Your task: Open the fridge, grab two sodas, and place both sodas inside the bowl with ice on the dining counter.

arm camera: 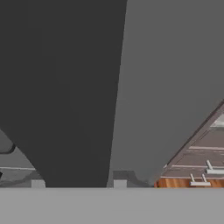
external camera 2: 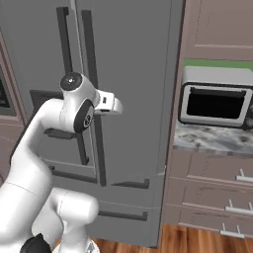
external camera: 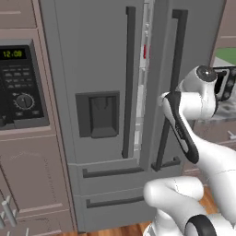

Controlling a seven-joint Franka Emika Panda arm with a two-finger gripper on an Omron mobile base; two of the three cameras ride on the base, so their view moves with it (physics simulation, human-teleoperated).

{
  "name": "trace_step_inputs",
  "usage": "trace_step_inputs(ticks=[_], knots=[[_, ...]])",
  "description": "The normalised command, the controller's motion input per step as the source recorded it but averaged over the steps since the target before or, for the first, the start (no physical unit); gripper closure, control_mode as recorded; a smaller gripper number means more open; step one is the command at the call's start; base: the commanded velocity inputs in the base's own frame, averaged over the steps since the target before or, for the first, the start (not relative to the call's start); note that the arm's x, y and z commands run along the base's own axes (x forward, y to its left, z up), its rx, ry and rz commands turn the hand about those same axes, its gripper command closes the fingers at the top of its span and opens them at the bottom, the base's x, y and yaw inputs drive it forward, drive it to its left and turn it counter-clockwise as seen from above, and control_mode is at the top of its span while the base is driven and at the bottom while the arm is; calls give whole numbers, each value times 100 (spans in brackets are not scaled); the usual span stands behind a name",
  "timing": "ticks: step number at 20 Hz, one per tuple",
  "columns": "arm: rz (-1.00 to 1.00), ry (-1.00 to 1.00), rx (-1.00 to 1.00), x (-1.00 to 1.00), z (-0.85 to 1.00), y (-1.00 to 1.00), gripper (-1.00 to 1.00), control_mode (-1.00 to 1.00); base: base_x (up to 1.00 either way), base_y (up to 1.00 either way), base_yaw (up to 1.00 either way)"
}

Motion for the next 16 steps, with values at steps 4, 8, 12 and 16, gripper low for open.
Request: trace_step_inputs(ticks=[4, 8, 12, 16], knots=[[-4, 9, 0, -55, 0, -76, 100, -100, 0, 0, 0], [-3, 9, 0, -61, 0, -78, 100, -100, 0, 0, 0], [-4, 3, 0, -58, 0, -59, -100, -100, 0, 0, 0], [6, -2, -4, -65, -20, -3, -100, -100, 0, 0, 0]])
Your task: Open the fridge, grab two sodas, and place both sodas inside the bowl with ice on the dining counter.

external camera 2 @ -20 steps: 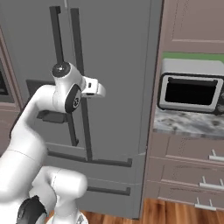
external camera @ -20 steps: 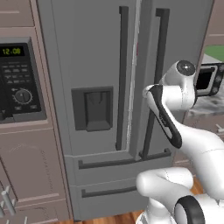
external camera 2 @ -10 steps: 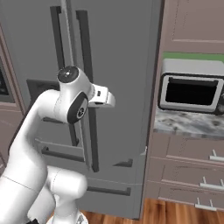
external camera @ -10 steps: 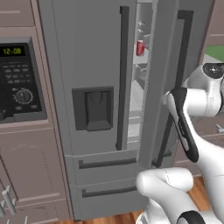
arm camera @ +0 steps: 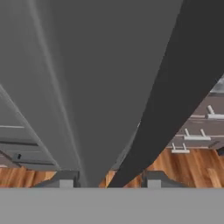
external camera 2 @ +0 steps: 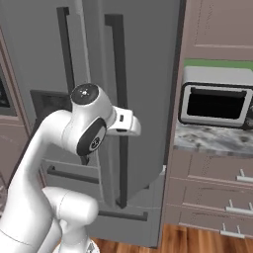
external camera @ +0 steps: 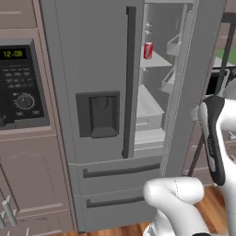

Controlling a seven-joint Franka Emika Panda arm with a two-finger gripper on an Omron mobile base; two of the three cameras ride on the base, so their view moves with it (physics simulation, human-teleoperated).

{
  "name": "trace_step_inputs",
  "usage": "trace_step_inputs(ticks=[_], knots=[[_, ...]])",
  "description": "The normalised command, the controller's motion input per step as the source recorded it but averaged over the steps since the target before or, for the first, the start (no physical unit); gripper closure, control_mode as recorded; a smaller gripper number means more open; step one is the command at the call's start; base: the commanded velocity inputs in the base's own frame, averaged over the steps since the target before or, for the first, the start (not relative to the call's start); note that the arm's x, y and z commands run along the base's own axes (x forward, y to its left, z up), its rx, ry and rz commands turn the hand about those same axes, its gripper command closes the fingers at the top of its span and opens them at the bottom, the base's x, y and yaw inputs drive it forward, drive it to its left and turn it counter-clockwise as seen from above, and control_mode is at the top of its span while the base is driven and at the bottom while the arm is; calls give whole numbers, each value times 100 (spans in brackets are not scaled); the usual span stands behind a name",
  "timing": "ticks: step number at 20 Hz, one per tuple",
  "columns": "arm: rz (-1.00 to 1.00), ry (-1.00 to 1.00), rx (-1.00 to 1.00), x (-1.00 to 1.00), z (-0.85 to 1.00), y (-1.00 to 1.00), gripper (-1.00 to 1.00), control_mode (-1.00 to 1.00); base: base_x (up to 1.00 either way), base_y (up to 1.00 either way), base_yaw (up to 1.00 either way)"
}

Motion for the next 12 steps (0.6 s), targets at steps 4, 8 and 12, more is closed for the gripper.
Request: trace_step_inputs(ticks=[4, 8, 12], knots=[[7, -2, -5, -70, 0, 17, -100, -100, 0, 0, 0], [0, -1, -5, -54, 2, 47, -100, -100, 0, 0, 0], [-1, 0, -9, -25, 7, 78, -100, -100, 0, 0, 0]])
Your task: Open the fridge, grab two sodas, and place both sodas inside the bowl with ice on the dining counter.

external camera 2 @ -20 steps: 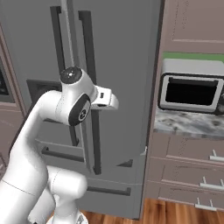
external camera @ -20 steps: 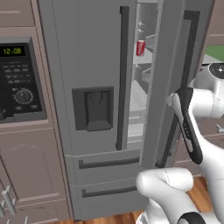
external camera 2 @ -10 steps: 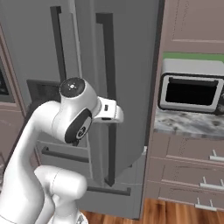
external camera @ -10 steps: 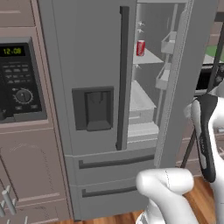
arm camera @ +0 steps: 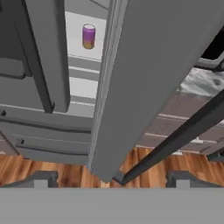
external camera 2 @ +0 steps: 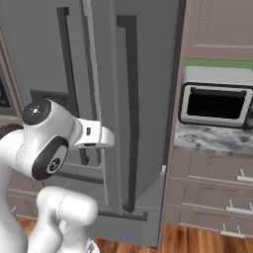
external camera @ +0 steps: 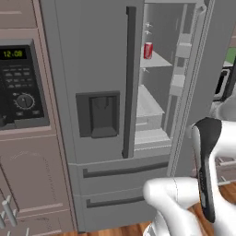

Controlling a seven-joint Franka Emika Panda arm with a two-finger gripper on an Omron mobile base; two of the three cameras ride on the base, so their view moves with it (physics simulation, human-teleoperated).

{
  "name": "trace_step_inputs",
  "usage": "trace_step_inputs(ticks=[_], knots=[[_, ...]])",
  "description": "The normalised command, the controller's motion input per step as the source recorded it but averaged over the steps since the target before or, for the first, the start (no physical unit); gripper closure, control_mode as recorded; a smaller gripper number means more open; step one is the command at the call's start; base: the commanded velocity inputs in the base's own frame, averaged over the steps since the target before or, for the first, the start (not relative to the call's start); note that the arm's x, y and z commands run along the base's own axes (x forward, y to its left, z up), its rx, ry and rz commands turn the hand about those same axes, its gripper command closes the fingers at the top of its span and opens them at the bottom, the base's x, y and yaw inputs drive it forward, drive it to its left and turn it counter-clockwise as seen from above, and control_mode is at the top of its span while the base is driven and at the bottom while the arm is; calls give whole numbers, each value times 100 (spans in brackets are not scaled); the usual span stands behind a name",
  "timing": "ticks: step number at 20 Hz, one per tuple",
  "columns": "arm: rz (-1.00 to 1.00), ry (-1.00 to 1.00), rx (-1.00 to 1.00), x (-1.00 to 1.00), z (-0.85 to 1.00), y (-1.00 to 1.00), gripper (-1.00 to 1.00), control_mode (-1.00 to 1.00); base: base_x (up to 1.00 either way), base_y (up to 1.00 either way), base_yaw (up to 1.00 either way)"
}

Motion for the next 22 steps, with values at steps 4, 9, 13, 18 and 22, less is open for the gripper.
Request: trace_step_inputs(ticks=[4, 9, 13, 18, 22], knots=[[-7, 0, -13, 1, 3, 95, -100, -100, 0, 0, 0], [-14, 6, -19, 35, 0, 73, -100, -100, 0, 0, 0], [-7, 11, -17, 69, 3, 51, -100, -100, 0, 0, 0], [0, 4, -12, 84, 2, 11, -100, -100, 0, 0, 0], [4, 1, -3, 87, 0, -1, -100, -100, 0, 0, 0]])
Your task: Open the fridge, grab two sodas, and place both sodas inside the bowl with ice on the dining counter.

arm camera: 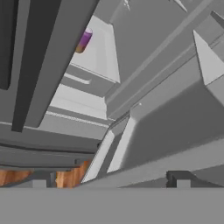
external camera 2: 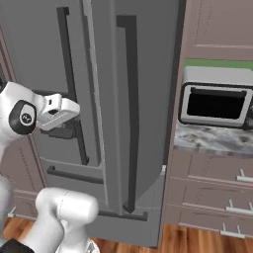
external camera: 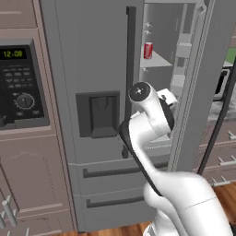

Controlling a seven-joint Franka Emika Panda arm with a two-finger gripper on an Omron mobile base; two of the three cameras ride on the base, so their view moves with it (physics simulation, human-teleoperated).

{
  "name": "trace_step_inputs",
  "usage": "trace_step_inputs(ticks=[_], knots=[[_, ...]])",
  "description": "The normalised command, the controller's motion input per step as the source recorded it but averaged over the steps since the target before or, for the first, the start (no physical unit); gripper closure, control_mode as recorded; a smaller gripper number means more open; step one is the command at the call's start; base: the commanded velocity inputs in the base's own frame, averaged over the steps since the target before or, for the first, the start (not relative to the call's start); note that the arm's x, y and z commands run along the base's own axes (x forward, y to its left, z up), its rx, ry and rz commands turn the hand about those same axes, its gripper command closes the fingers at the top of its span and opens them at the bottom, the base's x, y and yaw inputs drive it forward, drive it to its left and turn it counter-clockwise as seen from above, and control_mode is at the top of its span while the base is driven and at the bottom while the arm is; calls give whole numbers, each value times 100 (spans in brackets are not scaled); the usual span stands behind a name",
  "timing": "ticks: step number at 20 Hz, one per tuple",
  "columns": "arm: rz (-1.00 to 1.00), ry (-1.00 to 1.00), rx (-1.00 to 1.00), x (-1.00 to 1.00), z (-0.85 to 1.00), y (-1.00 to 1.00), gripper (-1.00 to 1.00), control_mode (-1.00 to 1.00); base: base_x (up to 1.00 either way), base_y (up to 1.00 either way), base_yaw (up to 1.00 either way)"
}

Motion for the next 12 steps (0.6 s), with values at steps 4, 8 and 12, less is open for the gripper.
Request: trace_step_inputs(ticks=[4, 8, 12], knots=[[7, 0, -1, 79, 0, -12, -100, -100, 0, 0, 0], [7, 0, 0, 62, 0, -21, -100, -100, 0, 0, 0], [5, 0, 0, 36, 0, -28, -100, -100, 0, 0, 0]])
